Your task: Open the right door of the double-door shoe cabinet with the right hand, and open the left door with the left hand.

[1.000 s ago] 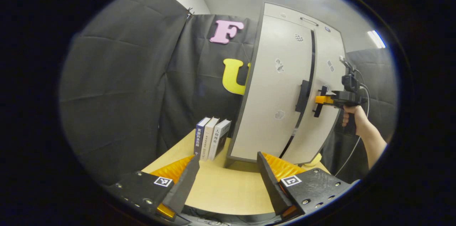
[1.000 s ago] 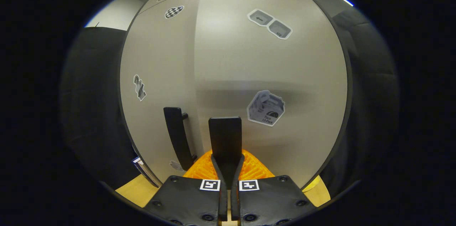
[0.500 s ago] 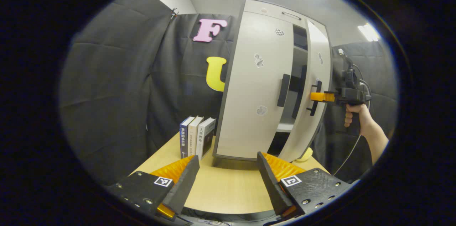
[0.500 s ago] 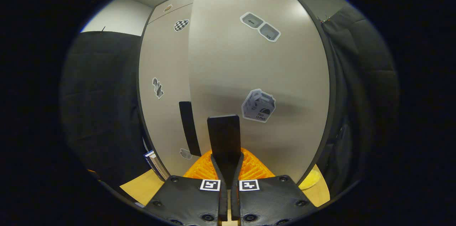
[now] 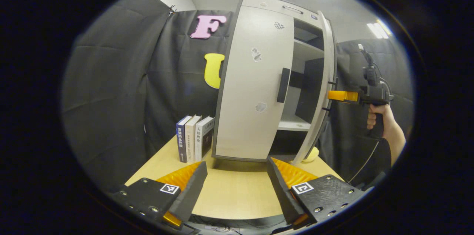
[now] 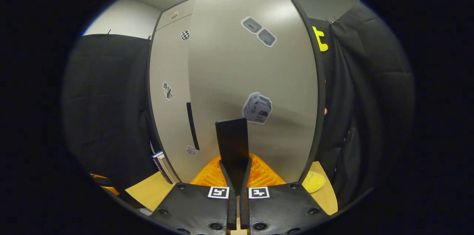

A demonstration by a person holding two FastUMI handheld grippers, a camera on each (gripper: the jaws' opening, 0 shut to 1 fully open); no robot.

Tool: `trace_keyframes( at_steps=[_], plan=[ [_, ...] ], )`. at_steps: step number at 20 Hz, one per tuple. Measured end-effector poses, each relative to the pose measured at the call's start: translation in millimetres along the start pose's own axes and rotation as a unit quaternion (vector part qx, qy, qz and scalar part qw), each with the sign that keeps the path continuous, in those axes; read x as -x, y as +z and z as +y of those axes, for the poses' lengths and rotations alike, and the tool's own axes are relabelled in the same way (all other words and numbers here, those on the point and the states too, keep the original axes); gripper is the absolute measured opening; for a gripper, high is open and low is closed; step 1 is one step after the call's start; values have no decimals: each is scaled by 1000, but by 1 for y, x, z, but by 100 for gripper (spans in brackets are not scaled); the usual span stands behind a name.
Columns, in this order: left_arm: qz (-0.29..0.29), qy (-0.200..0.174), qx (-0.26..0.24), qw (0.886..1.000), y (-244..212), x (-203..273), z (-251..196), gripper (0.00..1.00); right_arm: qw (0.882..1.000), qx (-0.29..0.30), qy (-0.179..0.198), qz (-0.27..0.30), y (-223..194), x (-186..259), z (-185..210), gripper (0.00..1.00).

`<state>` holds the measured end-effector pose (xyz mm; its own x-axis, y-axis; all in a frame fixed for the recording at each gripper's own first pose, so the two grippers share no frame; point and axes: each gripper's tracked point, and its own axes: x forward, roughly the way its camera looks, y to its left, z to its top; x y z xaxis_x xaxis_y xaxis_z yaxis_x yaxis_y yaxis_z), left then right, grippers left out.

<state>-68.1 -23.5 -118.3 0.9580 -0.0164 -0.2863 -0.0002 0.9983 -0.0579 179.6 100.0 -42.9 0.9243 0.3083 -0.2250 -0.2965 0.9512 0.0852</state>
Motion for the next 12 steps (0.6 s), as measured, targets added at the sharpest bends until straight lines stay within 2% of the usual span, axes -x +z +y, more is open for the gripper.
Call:
trace_keyframes(
  at_steps=[2,12],
  plan=[
    [1,-4,-1,1000,-1,-3,-3,92,1000,-2,-2,-1,0,2,-2,5],
    [27,-45,-2,999,-19,-35,-36,94,999,-31,-18,-12,-1,19,-18,5]
  ],
)
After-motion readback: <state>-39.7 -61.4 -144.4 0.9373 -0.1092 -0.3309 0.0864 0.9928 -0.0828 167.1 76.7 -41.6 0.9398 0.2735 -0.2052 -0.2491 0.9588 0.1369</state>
